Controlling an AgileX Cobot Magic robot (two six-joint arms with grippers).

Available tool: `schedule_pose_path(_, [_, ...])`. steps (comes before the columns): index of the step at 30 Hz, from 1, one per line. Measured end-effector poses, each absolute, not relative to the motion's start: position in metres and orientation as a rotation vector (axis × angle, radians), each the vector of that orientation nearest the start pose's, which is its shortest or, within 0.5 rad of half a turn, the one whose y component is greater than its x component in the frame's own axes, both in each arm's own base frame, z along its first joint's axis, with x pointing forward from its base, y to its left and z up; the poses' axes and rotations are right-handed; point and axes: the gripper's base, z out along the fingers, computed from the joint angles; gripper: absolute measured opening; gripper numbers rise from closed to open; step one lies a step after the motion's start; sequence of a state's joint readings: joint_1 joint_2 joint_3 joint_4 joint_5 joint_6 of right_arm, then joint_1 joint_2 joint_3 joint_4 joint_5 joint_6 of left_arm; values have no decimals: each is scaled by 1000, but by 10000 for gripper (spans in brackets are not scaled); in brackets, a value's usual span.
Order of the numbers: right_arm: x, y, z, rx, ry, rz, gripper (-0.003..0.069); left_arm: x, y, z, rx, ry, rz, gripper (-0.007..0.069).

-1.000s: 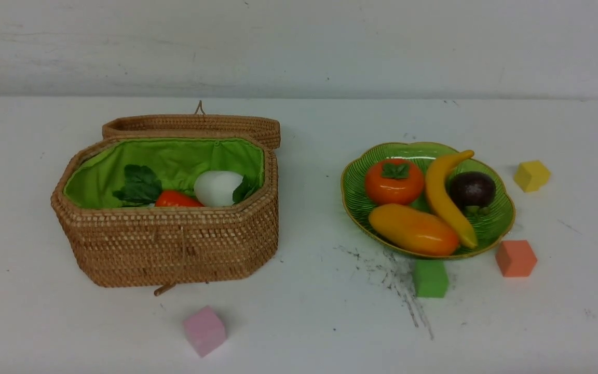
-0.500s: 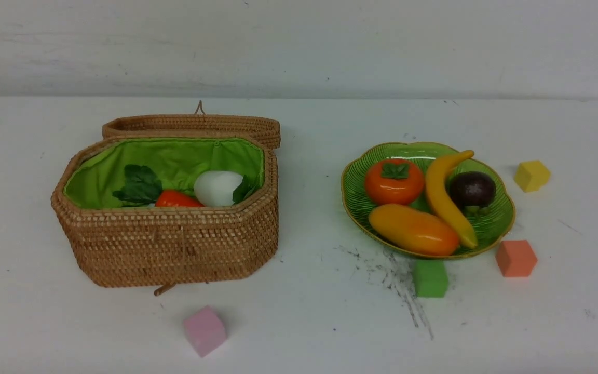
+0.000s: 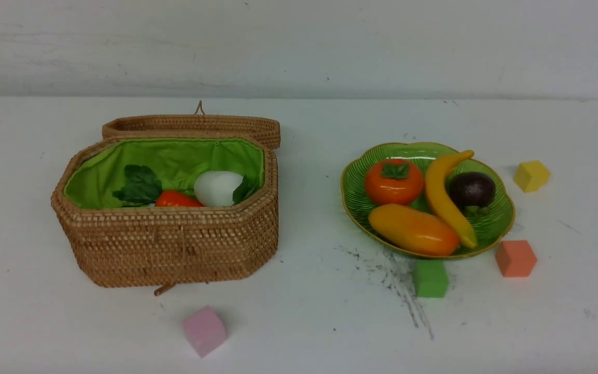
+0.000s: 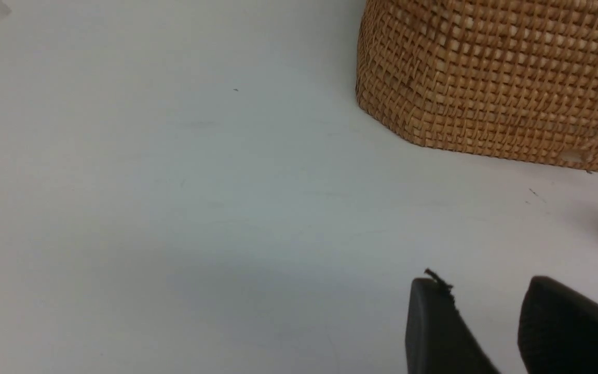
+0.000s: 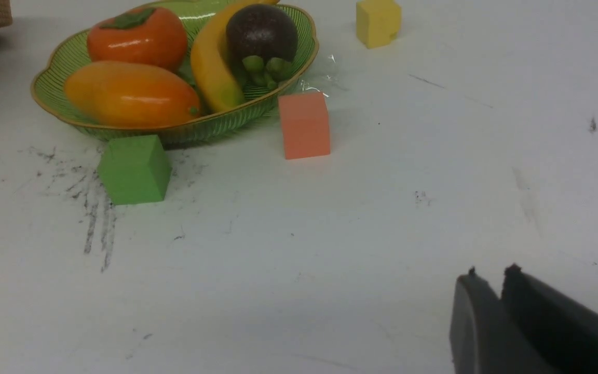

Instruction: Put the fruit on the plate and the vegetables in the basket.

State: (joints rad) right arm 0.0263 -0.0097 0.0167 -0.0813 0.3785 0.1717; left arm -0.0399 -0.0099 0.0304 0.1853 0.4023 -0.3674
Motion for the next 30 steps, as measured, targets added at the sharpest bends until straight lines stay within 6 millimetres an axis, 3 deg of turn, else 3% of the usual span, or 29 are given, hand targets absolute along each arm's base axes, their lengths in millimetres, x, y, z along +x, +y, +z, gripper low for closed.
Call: schedule_pose_path(30, [52, -1, 174, 86, 1866, 57, 128, 52, 4, 168, -198, 1889, -93, 239])
